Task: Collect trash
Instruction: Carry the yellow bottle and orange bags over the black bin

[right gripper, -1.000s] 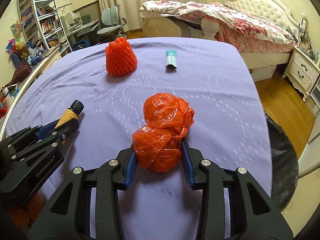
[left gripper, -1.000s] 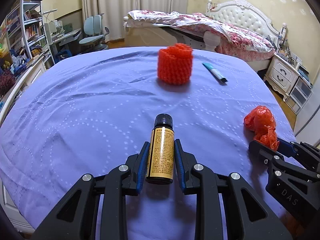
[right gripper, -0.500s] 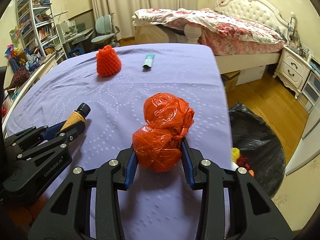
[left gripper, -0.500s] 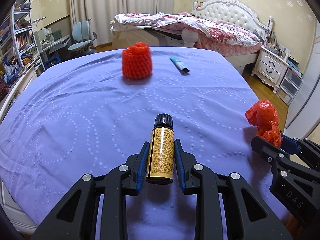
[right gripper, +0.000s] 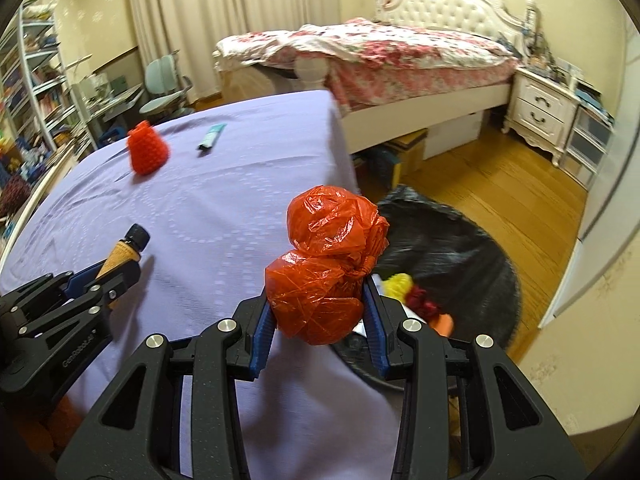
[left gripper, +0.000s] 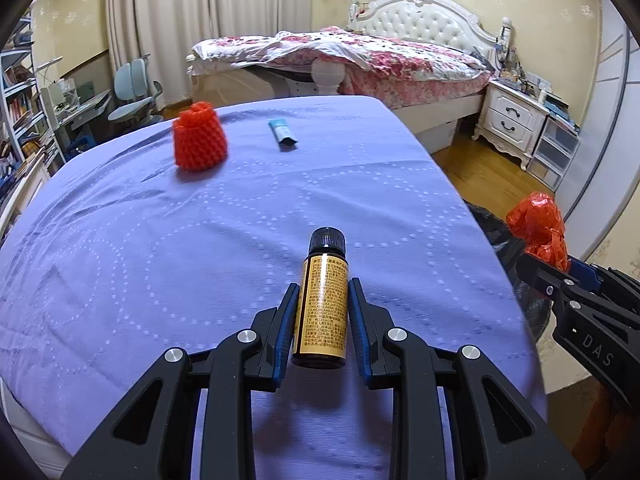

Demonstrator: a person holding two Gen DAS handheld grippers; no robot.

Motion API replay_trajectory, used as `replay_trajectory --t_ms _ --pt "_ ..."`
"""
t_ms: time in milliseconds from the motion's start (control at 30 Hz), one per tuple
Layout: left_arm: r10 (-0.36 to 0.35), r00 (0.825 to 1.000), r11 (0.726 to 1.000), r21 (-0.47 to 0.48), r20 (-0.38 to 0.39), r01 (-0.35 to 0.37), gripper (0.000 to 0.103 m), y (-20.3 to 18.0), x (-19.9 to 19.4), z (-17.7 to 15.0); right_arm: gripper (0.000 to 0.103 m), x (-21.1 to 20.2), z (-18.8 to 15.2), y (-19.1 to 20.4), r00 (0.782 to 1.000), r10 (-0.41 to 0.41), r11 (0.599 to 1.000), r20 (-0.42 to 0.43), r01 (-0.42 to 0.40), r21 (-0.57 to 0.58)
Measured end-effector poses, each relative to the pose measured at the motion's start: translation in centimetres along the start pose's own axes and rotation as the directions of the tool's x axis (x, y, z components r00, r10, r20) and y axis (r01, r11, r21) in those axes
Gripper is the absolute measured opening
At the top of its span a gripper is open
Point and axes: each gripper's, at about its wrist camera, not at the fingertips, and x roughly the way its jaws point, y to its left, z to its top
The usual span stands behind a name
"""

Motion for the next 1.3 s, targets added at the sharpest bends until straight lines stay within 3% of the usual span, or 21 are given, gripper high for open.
replay_trajectory --t_ms 533,1300 --pt "-0.085 0.996 0.991 0.108 0.021 0.082 0.027 -7.5 1.0 1.8 0.038 -0.9 -0.3 -6.7 0.996 -0.09 0.99 0.028 0.087 0.113" --pt "-0.097 0.995 0.982 0.166 0.001 0.095 0.027 -12.7 3.8 3.9 0.038 0.1 0.2 -11.1 0.993 -0.116 0.982 0.028 0.11 0.153"
